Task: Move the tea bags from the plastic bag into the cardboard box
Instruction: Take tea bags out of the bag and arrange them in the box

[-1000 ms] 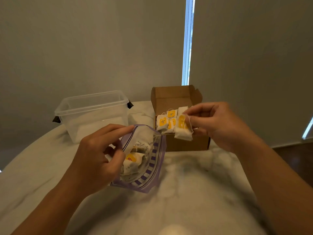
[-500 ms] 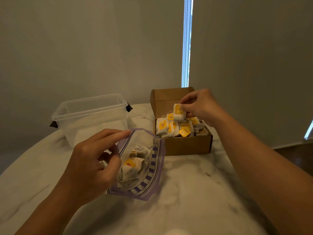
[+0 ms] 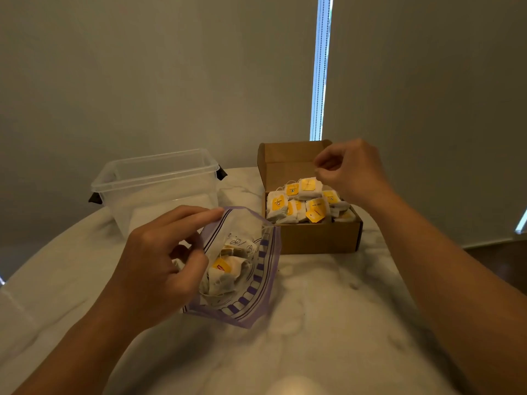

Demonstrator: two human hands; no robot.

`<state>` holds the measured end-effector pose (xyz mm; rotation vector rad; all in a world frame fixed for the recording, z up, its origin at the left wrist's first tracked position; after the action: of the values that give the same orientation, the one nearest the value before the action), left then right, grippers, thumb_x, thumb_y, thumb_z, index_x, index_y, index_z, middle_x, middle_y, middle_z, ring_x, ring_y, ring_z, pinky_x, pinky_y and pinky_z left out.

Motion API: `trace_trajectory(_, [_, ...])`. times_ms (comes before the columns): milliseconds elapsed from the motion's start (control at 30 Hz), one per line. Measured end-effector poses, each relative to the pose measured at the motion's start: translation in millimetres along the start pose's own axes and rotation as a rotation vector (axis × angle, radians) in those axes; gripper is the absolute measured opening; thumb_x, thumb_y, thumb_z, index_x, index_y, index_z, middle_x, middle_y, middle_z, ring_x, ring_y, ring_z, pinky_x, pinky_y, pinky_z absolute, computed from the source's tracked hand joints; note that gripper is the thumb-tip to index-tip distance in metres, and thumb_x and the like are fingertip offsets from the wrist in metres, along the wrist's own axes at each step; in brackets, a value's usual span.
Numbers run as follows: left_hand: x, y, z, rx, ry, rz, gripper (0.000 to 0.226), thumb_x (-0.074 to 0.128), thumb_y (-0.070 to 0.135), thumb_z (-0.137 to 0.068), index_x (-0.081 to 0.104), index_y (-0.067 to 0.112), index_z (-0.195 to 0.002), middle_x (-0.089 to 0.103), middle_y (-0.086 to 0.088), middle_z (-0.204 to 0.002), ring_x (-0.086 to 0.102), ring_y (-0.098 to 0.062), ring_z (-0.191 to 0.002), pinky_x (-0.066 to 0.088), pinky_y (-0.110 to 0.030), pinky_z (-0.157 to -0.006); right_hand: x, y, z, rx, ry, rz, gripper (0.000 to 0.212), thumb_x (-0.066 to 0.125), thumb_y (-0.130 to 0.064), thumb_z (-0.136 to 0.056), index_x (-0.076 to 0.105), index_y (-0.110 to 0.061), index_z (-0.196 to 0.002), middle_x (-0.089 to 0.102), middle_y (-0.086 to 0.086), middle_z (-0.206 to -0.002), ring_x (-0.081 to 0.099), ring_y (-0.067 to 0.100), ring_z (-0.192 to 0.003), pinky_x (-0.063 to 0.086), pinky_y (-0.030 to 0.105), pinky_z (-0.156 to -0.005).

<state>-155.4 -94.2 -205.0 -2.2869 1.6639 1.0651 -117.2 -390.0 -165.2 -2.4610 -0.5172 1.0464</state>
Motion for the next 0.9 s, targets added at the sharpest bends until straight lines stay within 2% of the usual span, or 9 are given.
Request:
trace_trajectory(67, [0,1,0,-0.002,0.008,0.003,0.046,0.044,0.026,-0.084,0.062,0.013,-0.124,0.059,0.016,-0.114,0.060,-0.003,-0.090,0.054,-0.014,-0.057,-2,-16,21,-0.023,-0.054,-0.124,0.014,0.076,-0.011,-0.082,0.075,-0.016,-0.095,0.070,-0.007,-0.083,0.067,0.002,-0.071,0.056,0.017,-0.071])
trace_trajectory(133, [0,2,0,-0.003,0.012,0.007,0.045,0.044,0.026,-0.084,0.060,0.017,-0.125,0.059,0.017,-0.115,0.061,-0.004,-0.091,0.055,-0.017,-0.057,-4,-32,39,-0.035,-0.183,-0.266,0.013,0.075,-0.012,-0.083,0.074,-0.015,-0.095,0.073,-0.005,-0.083,0.071,0.006,-0.071,0.060,0.023,-0.070])
trace_trajectory(267, [0,1,0,-0.023,0.019,0.007,0.047,0.043,0.027,-0.084,0.062,0.013,-0.125,0.061,0.013,-0.114,0.061,-0.007,-0.089,0.056,-0.021,-0.055,-9,-63,65,-0.113,-0.442,-0.535,0.018,0.075,-0.012,-0.081,0.074,-0.010,-0.099,0.075,0.002,-0.088,0.073,0.017,-0.082,0.060,0.031,-0.074])
trace_trajectory(333, [0,1,0,-0.023,0.017,0.001,0.048,0.043,0.027,-0.083,0.062,0.012,-0.125,0.060,0.015,-0.113,0.061,-0.009,-0.088,0.056,-0.023,-0.055,-5,-75,75,-0.172,-0.518,-0.552,0.019,0.075,-0.010,-0.081,0.074,-0.009,-0.100,0.075,0.001,-0.091,0.072,0.015,-0.087,0.060,0.031,-0.077])
trace_trajectory(500, [0,3,-1,-0.015,0.015,-0.010,0.048,0.044,0.029,-0.084,0.062,0.011,-0.124,0.061,0.008,-0.109,0.061,-0.009,-0.088,0.057,-0.021,-0.055,32,-99,101,-0.353,-0.655,-0.226,0.025,0.073,-0.016,-0.085,0.072,-0.017,-0.110,0.073,-0.005,-0.100,0.069,0.003,-0.087,0.059,0.023,-0.078])
trace_trajectory(667, [-1,2,1,-0.013,0.022,-0.019,0.048,0.044,0.027,-0.085,0.063,0.009,-0.125,0.062,0.006,-0.111,0.060,-0.010,-0.086,0.058,-0.023,-0.058,61,-110,108,-0.462,-0.638,0.107,0.031,0.065,-0.019,-0.092,0.065,-0.020,-0.124,0.068,0.001,-0.113,0.065,0.015,-0.099,0.056,0.029,-0.084])
trace_trajectory(733, [-1,4,0,-0.010,0.029,-0.017,0.047,0.044,0.026,-0.085,0.062,0.011,-0.126,0.062,0.005,-0.111,0.060,-0.011,-0.085,0.058,-0.024,-0.060,74,-113,107,-0.483,-0.593,0.229,0.032,0.063,-0.016,-0.093,0.062,-0.019,-0.125,0.065,0.004,-0.115,0.063,0.019,-0.100,0.053,0.027,-0.078])
trace_trajectory(800, [-1,5,0,-0.001,0.032,-0.014,0.045,0.046,0.024,-0.085,0.061,0.015,-0.126,0.062,0.006,-0.110,0.060,-0.011,-0.084,0.057,-0.023,-0.061,84,-117,107,-0.514,-0.587,0.290,0.034,0.064,-0.011,-0.091,0.061,-0.014,-0.124,0.062,0.008,-0.116,0.062,0.023,-0.101,0.048,0.028,-0.075])
trace_trajectory(900, [-3,5,0,0.008,0.035,-0.005,0.042,0.047,0.022,-0.085,0.058,0.021,-0.126,0.061,0.010,-0.111,0.061,-0.009,-0.086,0.056,-0.022,-0.060,93,-120,106,-0.538,-0.610,0.326,0.035,0.065,-0.008,-0.089,0.061,-0.008,-0.123,0.059,0.011,-0.122,0.058,0.027,-0.110,0.049,0.033,-0.084])
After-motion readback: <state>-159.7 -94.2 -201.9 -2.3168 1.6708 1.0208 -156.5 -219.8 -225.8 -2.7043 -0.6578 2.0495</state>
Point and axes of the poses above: each hand's wrist, its own z-axis away from the middle knuckle, its own x-axis out of the palm, y = z × x, the point moved 4 cm from there along -z, towards the middle knuckle
